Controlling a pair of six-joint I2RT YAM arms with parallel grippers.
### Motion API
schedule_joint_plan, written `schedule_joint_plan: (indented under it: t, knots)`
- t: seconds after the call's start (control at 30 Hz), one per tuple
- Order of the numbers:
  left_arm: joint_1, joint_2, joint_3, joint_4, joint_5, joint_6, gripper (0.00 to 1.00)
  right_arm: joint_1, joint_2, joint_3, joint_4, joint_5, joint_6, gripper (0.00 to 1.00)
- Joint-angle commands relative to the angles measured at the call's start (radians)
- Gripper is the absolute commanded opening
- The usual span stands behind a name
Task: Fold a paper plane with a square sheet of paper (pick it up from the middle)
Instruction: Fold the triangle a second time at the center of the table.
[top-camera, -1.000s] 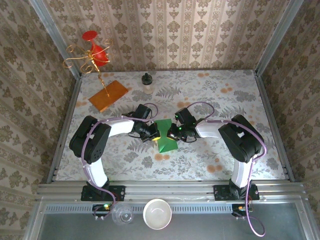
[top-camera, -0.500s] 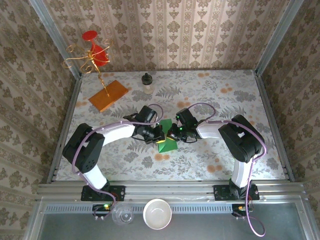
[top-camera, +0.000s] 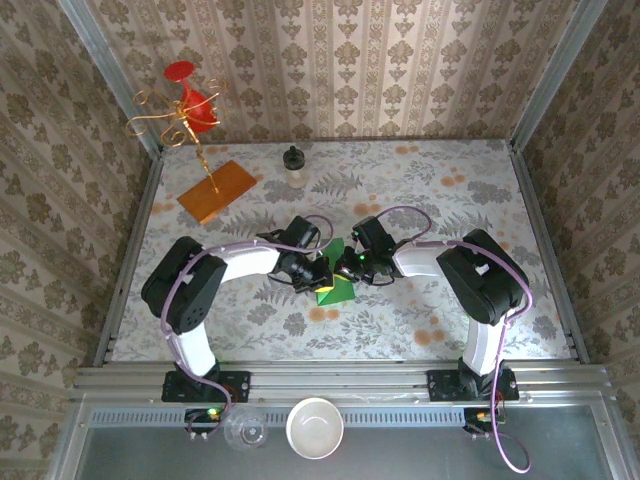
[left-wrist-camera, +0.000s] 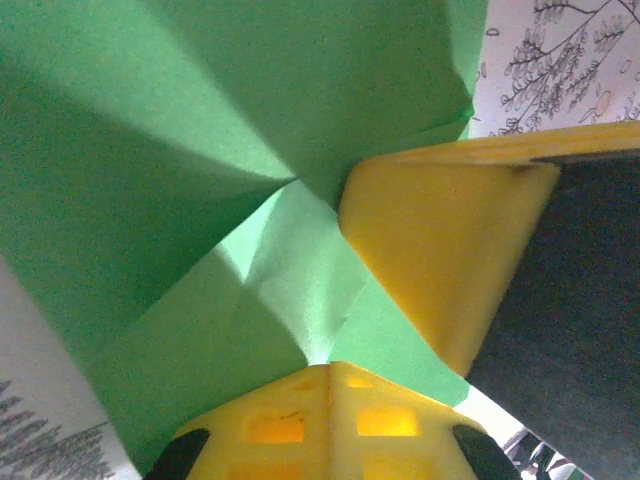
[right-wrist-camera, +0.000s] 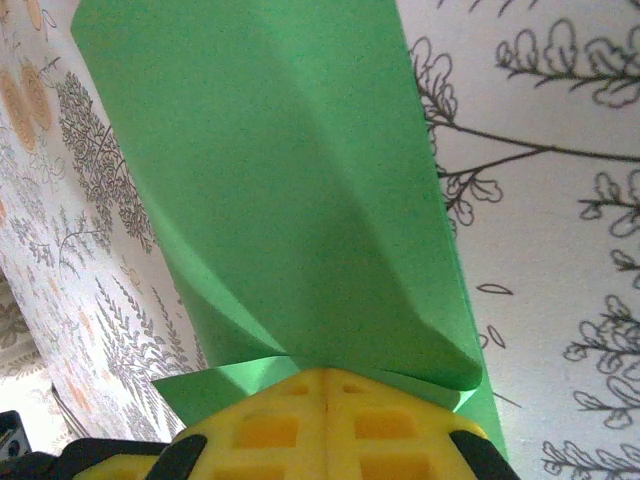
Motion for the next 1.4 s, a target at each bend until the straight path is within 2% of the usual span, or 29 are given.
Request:
schedule_joint_plan:
  t: [0.0,0.7,1.17,1.37]
  knots:
    - [-0.011,0.019,0.031,0.007,0.023,-0.004,0.05,-0.003,0.084,-0.057,-0.121,0.054,0.016,0.02]
    - [-0.008,0.026,-0.033,-0.059,0.008,0.044,0.02,-0.017,0.099,-0.064,-0.165,0.075,0.010,0.02]
    - [0.017,-0.073,-0.126,-0.177,0.003,0.130,0.00,-0.022,0.111,-0.051,-0.206,0.087,-0.003,0.02]
    - [0.017,-0.121,-0.170,-0.259,-0.039,0.170,0.00,-0.023,0.111,-0.047,-0.206,0.089,-0.005,0.02]
